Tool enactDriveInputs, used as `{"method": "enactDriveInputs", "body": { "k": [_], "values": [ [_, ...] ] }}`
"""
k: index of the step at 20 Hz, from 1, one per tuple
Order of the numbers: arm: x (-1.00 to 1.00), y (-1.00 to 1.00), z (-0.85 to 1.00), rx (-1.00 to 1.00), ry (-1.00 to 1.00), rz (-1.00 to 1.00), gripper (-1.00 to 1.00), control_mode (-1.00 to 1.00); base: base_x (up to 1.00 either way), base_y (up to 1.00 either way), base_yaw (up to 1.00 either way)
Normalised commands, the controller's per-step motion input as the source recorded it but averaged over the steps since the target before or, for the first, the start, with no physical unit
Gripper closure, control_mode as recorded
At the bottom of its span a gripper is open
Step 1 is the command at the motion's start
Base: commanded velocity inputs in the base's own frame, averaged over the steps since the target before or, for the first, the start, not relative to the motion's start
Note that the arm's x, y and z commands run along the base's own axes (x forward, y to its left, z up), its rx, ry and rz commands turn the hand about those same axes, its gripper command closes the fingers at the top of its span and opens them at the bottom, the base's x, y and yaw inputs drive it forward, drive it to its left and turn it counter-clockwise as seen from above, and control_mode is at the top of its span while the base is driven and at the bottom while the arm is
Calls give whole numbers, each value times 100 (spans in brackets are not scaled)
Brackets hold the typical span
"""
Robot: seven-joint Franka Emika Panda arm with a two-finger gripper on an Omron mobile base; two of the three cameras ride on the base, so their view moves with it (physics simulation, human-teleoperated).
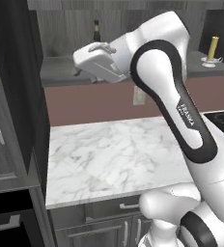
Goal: Get the candle and the liquor from the cabinet and move them to the dining counter.
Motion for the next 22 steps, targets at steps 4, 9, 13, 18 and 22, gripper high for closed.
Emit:
{"method": "enactDriveInputs", "body": {
  "k": [4,9,13,18,22],
  "values": [
    [0,-70,-7,0,-23,-13,-100,-100,0,0,0],
    [0,-66,-4,0,-21,-14,-100,-100,0,0,0],
    [6,-56,0,0,-8,-21,-100,-100,0,0,0],
    [21,-36,1,0,0,-23,-100,-100,0,0,0],
    [27,-35,3,0,0,-24,-100,-100,0,0,0]
  ]
}}
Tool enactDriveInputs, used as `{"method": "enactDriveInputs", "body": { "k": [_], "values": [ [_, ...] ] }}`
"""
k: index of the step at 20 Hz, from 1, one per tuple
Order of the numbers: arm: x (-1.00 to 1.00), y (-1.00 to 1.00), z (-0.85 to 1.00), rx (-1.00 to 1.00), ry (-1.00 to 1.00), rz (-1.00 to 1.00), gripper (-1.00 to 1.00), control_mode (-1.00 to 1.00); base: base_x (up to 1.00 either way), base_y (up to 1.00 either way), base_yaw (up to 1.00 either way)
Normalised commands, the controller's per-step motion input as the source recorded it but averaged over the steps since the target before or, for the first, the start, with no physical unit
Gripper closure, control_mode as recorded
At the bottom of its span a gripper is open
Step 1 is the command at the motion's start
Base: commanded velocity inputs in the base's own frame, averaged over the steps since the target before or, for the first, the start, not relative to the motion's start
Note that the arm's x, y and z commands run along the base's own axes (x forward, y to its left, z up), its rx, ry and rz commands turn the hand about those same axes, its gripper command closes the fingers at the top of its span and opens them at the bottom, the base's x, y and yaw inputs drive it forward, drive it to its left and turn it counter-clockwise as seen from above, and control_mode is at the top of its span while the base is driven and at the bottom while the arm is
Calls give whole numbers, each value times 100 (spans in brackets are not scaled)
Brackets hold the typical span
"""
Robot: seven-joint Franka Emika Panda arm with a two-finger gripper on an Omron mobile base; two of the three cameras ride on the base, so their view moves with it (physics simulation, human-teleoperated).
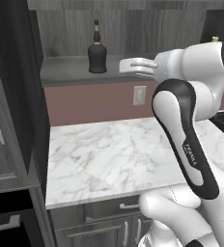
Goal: Get the candle and the liquor from the cabinet and move them to the dining counter.
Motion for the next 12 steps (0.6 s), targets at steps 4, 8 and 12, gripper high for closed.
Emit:
{"method": "enactDriveInputs", "body": {
  "k": [4,8,12],
  "values": [
    [34,-26,1,0,0,-19,-100,-100,0,0,0],
    [37,-9,3,-4,0,-4,-100,-100,0,0,0],
    [37,-2,1,-14,-1,0,-100,-100,0,0,0]
  ]
}}
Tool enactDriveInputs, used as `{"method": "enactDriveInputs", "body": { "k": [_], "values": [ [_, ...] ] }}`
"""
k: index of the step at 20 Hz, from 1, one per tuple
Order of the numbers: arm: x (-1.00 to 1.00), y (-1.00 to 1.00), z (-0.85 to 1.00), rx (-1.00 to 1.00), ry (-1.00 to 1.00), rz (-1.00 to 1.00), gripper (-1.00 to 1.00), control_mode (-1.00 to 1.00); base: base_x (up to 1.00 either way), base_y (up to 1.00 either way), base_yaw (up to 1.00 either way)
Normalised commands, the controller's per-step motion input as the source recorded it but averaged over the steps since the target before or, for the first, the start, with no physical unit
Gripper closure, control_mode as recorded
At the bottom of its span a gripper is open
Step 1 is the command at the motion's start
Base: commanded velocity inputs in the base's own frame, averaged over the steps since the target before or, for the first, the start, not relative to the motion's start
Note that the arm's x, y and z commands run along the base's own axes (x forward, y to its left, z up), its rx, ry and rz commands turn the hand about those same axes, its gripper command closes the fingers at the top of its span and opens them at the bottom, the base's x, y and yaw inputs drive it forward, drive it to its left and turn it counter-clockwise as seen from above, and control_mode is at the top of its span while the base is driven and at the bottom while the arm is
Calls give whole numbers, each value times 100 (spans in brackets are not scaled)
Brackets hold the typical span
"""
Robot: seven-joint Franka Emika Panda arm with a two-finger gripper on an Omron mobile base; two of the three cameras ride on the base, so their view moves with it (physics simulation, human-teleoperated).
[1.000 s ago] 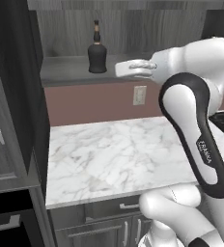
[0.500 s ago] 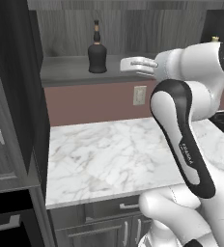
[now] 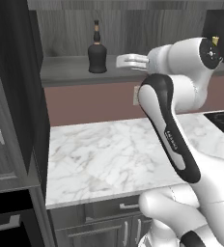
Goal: Get the candle and the liquor from the cabinet and move them to the dining counter.
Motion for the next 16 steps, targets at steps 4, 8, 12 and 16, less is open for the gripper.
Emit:
{"method": "enactDriveInputs", "body": {
  "k": [4,8,12,16],
  "values": [
    [36,10,9,-17,-9,0,-100,-100,0,0,0],
    [26,10,19,-17,-4,0,-100,-100,0,0,0],
    [39,6,24,-12,-1,0,-100,-100,0,0,0],
    [33,1,17,-4,-2,0,-100,-100,0,0,0]
  ]
}}
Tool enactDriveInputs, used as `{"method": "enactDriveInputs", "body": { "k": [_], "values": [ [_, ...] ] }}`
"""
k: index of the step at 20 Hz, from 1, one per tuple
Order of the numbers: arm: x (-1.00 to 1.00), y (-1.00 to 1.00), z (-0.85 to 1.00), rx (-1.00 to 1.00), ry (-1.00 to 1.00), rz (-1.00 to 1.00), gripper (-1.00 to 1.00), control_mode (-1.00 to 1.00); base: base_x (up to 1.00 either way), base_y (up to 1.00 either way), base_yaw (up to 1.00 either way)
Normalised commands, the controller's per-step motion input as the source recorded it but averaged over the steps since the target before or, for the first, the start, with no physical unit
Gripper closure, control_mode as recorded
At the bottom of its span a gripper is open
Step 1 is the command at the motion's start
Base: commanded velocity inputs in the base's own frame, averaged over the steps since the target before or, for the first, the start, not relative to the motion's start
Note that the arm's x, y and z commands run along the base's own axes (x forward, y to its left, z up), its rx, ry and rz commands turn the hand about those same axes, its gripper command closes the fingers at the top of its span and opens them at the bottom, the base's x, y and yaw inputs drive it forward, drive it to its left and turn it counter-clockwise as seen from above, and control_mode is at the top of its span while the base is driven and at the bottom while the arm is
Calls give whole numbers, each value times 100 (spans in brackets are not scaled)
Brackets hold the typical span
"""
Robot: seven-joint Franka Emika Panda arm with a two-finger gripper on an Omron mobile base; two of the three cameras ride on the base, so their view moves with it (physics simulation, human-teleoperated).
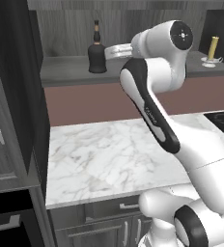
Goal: Get the candle and the liquor from the cabinet and move them to the dining counter.
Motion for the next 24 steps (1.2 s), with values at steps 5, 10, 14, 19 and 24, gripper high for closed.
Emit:
{"method": "enactDriveInputs", "body": {
  "k": [5,10,14,19,24],
  "values": [
    [27,15,7,0,-4,0,-100,-100,0,0,0],
    [30,24,0,0,-3,-6,-100,-100,0,0,0],
    [31,21,0,1,0,-6,-100,-100,0,0,0],
    [30,2,2,0,0,-1,-100,-100,0,0,0],
    [25,2,11,3,0,-2,-100,-100,0,0,0]
  ]
}}
